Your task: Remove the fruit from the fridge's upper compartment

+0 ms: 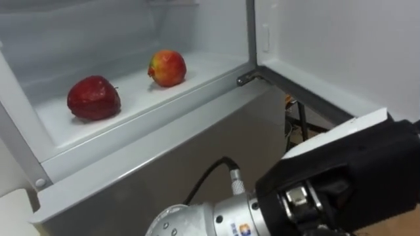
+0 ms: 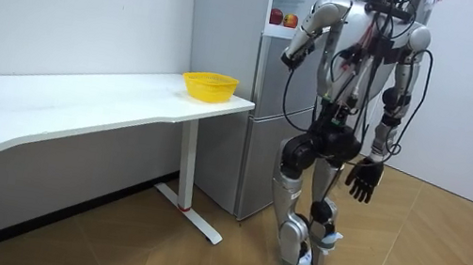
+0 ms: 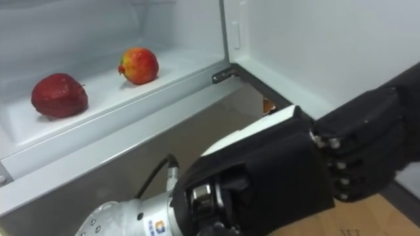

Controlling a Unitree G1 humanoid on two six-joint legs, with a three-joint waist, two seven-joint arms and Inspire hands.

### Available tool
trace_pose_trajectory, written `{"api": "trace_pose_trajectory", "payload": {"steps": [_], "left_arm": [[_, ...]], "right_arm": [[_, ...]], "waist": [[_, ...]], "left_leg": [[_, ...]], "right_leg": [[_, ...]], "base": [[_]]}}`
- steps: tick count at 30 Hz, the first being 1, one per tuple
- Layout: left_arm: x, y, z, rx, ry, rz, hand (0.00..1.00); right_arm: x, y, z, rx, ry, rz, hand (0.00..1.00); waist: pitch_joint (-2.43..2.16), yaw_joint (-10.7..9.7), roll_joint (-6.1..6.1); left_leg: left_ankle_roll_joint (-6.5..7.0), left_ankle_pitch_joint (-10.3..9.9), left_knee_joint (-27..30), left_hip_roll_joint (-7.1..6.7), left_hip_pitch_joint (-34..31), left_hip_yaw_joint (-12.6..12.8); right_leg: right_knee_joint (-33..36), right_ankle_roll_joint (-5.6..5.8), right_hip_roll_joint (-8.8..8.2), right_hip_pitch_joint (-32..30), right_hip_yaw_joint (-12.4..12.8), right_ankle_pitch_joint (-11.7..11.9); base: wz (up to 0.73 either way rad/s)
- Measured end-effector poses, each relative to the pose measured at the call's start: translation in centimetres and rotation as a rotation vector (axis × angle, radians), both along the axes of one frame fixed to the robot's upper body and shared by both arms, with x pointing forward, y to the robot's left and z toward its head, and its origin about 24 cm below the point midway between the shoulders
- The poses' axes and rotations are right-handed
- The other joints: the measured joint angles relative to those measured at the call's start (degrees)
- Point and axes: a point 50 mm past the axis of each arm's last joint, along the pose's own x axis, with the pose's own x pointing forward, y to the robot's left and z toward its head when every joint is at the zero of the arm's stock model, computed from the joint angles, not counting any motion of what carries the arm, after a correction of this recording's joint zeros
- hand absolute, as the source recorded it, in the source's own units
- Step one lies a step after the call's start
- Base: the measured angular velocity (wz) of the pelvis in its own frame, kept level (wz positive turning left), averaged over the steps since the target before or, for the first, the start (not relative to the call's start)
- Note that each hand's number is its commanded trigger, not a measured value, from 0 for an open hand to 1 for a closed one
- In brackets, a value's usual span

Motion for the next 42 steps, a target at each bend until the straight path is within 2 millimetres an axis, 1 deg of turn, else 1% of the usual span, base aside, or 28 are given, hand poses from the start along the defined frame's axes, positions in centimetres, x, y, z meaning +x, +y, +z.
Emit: {"api": "trace_pose_trajectory", "payload": {"steps": [2, 3, 5, 7, 8, 9, 10, 11, 13, 14, 16, 19, 20, 22, 24, 26, 27, 28, 30, 32, 33, 35, 36, 38, 39, 40, 41, 42], "left_arm": [[0.7, 1.9, 1.0, -0.006, -0.071, 0.13, 0.0], [0.9, 2.4, 1.3, -0.015, -0.082, 0.163, 0.0], [1.4, 4.6, 2.6, -0.032, -0.167, 0.324, 0.0], [1.3, 6.2, 3.9, -0.05, -0.249, 0.438, 0.0], [1.2, 7.3, 4.6, -0.07, -0.288, 0.508, 0.0], [1.2, 7.9, 5.0, -0.084, -0.302, 0.541, 0.0], [0.9, 9.2, 5.6, -0.111, -0.327, 0.611, 0.0], [0.6, 10.5, 6.0, -0.13, -0.36, 0.685, 0.0], [0.4, 12.2, 6.2, -0.156, -0.387, 0.793, 0.0], [0.3, 13.1, 6.1, -0.173, -0.393, 0.867, 0.0], [0.2, 14.4, 5.7, -0.194, -0.391, 0.967, 0.0], [0.0, 16.6, 5.7, -0.217, -0.408, 1.143, 0.0], [-0.2, 17.7, 5.7, -0.239, -0.42, 1.226, 0.0], [-0.7, 19.4, 5.7, -0.295, -0.416, 1.334, 0.0], [-1.3, 21.0, 5.5, -0.34, -0.419, 1.442, 0.0], [-2.3, 23.1, 4.7, -0.369, -0.4, 1.583, 0.0], [-2.6, 23.7, 4.4, -0.369, -0.393, 1.618, 0.0], [-3.1, 24.7, 3.9, -0.366, -0.371, 1.68, 0.0], [-3.9, 26.0, 2.8, -0.382, -0.321, 1.762, 0.0], [-4.6, 27.4, 1.5, -0.408, -0.255, 1.844, 0.0], [-5.0, 28.5, 0.0, -0.404, -0.178, 1.901, 0.0], [-5.5, 30.7, -4.4, -0.31, 0.047, 2.035, 0.0], [-5.7, 31.2, -5.7, -0.287, 0.114, 2.071, 0.0], [-7.1, 32.7, -11.1, -0.218, 0.409, 2.19, 0.0], [-7.5, 33.0, -12.4, -0.218, 0.489, 2.212, 0.0], [-8.6, 33.5, -15.1, -0.205, 0.635, 2.26, 0.0], [-9.7, 33.7, -17.6, -0.177, 0.769, 2.307, 0.0], [-10.3, 33.8, -18.8, -0.162, 0.838, 2.33, 0.0]], "right_arm": [[-0.2, -0.1, 0.0, -0.003, -0.003, -0.007, 0.0], [-0.1, -0.1, 0.0, -0.003, -0.004, -0.009, 0.0], [-0.4, -0.3, 0.0, -0.008, -0.009, -0.031, 0.0], [-1.0, -0.3, 0.0, -0.013, -0.006, -0.026, 0.0], [-1.5, -0.3, 0.0, -0.016, 0.0, -0.026, 0.0], [-1.7, -0.3, 0.0, -0.019, 0.003, -0.028, 0.0], [-2.2, -0.4, 0.0, -0.022, 0.003, -0.041, 0.0], [-2.7, -0.5, 0.0, -0.027, 0.004, -0.055, 0.0], [-3.3, -0.6, 0.0, -0.037, 0.018, -0.053, 0.0], [-3.6, -0.6, 0.0, -0.041, 0.024, -0.049, 0.0], [-3.7, -0.5, -0.1, -0.051, 0.021, -0.037, 0.0], [-3.5, -0.3, -0.1, -0.073, -0.003, -0.027, 0.0], [-3.4, -0.3, -0.1, -0.078, -0.015, -0.033, 0.0], [-3.4, -0.3, -0.1, -0.087, -0.026, -0.039, 0.0], [-3.5, -0.2, -0.2, -0.097, -0.024, -0.036, 0.0], [-4.5, -0.2, -0.2, -0.112, -0.008, -0.043, 0.0], [-4.8, -0.1, -0.2, -0.115, -0.003, -0.045, 0.0], [-5.2, -0.1, -0.2, -0.115, 0.007, -0.048, 0.0], [-6.0, 0.0, -0.2, -0.113, 0.029, -0.055, 0.0], [-6.3, 0.0, -0.2, -0.117, 0.04, -0.065, 0.0], [-6.4, -0.1, -0.2, -0.118, 0.037, -0.066, 0.0], [-6.4, 0.0, -0.2, -0.12, 0.046, -0.062, 0.0], [-6.3, 0.0, -0.2, -0.121, 0.045, -0.061, 0.0], [-6.0, 0.0, -0.1, -0.119, 0.032, -0.054, 0.0], [-6.0, 0.1, -0.1, -0.118, 0.029, -0.053, 0.0], [-5.9, 0.1, -0.2, -0.112, 0.027, -0.053, 0.0], [-6.0, 0.2, -0.2, -0.106, 0.033, -0.055, 0.0], [-5.9, 0.3, -0.2, -0.105, 0.036, -0.056, 0.0]], "waist": [[0.11, 2.1, -0.16], [0.14, 2.57, -0.21], [0.18, 5.79, -0.38], [0.16, 8.61, -0.59], [0.0, 10.6, -0.78], [-0.06, 11.67, -0.87], [-0.48, 13.32, -1.02], [-0.51, 14.28, -1.23], [-0.7, 16.58, -1.64], [-0.94, 18.07, -1.86], [-1.15, 19.44, -1.93], [-1.13, 21.8, -2.29], [-1.16, 22.58, -2.25], [-1.34, 24.09, -1.88], [-1.17, 25.17, -1.42], [-1.02, 25.69, -1.08], [-1.07, 25.91, -0.97], [-1.0, 26.9, -0.87], [-1.03, 27.83, -0.78], [-0.93, 28.78, -0.65], [-0.91, 29.4, -0.7], [-0.9, 29.68, -0.86], [-0.87, 29.62, -0.95], [-0.84, 29.53, -1.4], [-0.83, 29.54, -1.72], [-0.94, 29.58, -2.48], [-0.95, 29.61, -2.61], [-1.06, 29.61, -2.57]], "left_leg": [[0.0, 0.0, 0.0, 0.08, -0.07, -0.44], [-0.01, 0.01, 0.0, 0.09, -0.07, -0.58], [-0.02, 0.02, 0.04, 0.01, -0.34, -2.51], [-0.09, 0.06, 0.05, 0.01, -0.44, -3.45], [-0.12, 0.08, 0.05, 0.0, -0.5, -3.59], [-0.14, 0.09, 0.05, 0.0, -0.54, -3.87], [-0.21, 0.13, 0.06, -0.04, -1.01, -5.06], [-0.23, 0.15, 0.06, -0.11, -1.0, -5.88], [-0.23, 0.15, 0.08, -0.22, -0.9, -6.94], [-0.23, 0.15, 0.13, -0.04, -0.89, -7.83], [-0.23, 0.14, 0.14, -0.06, -0.91, -8.81], [-0.23, 0.14, 0.16, -0.09, -1.13, -9.94], [-0.24, 0.14, 0.2, -0.11, -1.29, -10.15], [-0.25, 0.15, 0.2, -0.17, -1.26, -10.49], [-0.28, 0.17, 0.16, -0.69, -0.94, -11.86], [-0.3, 0.19, 0.21, -1.1, -0.9, -13.85], [-0.3, 0.19, 0.2, -1.23, -0.95, -14.4], [-0.3, 0.19, 0.24, -1.44, -0.96, -14.77], [-0.29, 0.19, 0.36, -1.82, -0.93, -15.92], [-0.29, 0.19, 0.42, -2.02, -1.04, -16.12], [-0.29, 0.19, 0.4, -2.12, -1.09, -16.24], [-0.28, 0.19, 0.49, -2.32, -0.93, -16.78], [-0.27, 0.19, 0.51, -2.35, -1.05, -16.84], [-0.27, 0.19, 0.86, -2.49, -1.77, -17.59], [-0.27, 0.19, 1.07, -2.51, -1.93, -17.67], [-0.26, 0.19, 1.2, -2.55, -2.01, -17.79], [-0.26, 0.19, 1.25, -2.55, -2.05, -17.82], [-0.26, 0.19, 1.25, -2.55, -2.0, -17.9]], "right_leg": [[0.19, -0.08, 0.12, -0.19, -0.11, 0.04], [0.18, -0.09, 0.1, -0.05, -0.27, 0.04], [0.14, -0.12, 0.03, 0.13, -1.04, 0.02], [0.12, -0.16, -0.05, 0.17, -1.78, 0.04], [0.08, -0.18, -0.14, 0.23, -2.46, 0.04], [-0.04, -0.19, -0.21, 0.27, -2.94, 0.04], [-0.49, -0.26, -0.35, 0.67, -3.89, 0.07], [-0.87, -0.28, -0.39, 1.21, -4.97, 0.09], [-0.93, -0.28, -0.45, 1.81, -6.29, 0.08], [-1.18, -0.28, -0.48, 2.26, -6.92, 0.09], [-1.84, -0.29, -0.6, 2.96, -8.11, 0.09], [-1.81, -0.29, -0.75, 3.19, -9.56, 0.09], [-1.8, -0.29, -1.07, 3.14, -9.76, 0.09], [-1.85, -0.29, -0.87, 3.25, -9.93, 0.09], [-1.89, -0.27, -1.06, 3.96, -10.95, 0.08], [-2.49, -0.09, -1.51, 4.93, -12.67, -0.03], [-2.69, 0.02, -1.61, 5.04, -12.91, -0.1], [-2.63, 0.18, -1.81, 5.04, -13.19, -0.37], [-2.47, 0.47, -2.4, 5.18, -13.64, -0.79], [-2.36, 0.63, -2.51, 5.05, -14.28, -1.03], [-2.18, 0.73, -2.67, 5.06, -14.72, -1.1], [-1.49, 0.85, -3.0, 5.12, -15.18, -1.41], [-1.44, 0.89, -3.13, 5.05, -15.14, -1.45], [-1.42, 0.96, -3.33, 4.73, -15.61, -1.49], [-1.42, 0.96, -3.35, 4.72, -15.74, -1.5], [-1.33, 0.96, -3.37, 4.66, -15.74, -1.52], [-1.38, 0.95, -3.39, 4.67, -15.74, -1.53], [-1.45, 0.95, -3.4, 4.77, -15.74, -1.53]], "base": [[0.02], [0.13], [0.18], [0.24], [0.28], [0.34], [0.44], [0.47], [0.38], [0.31], [0.34], [0.23], [0.16], [0.08], [0.2], [0.35], [0.35], [0.3], [0.28], [0.17], [0.11], [0.13], [0.15], [0.15], [0.08], [0.0], [0.0], [0.04]]}}
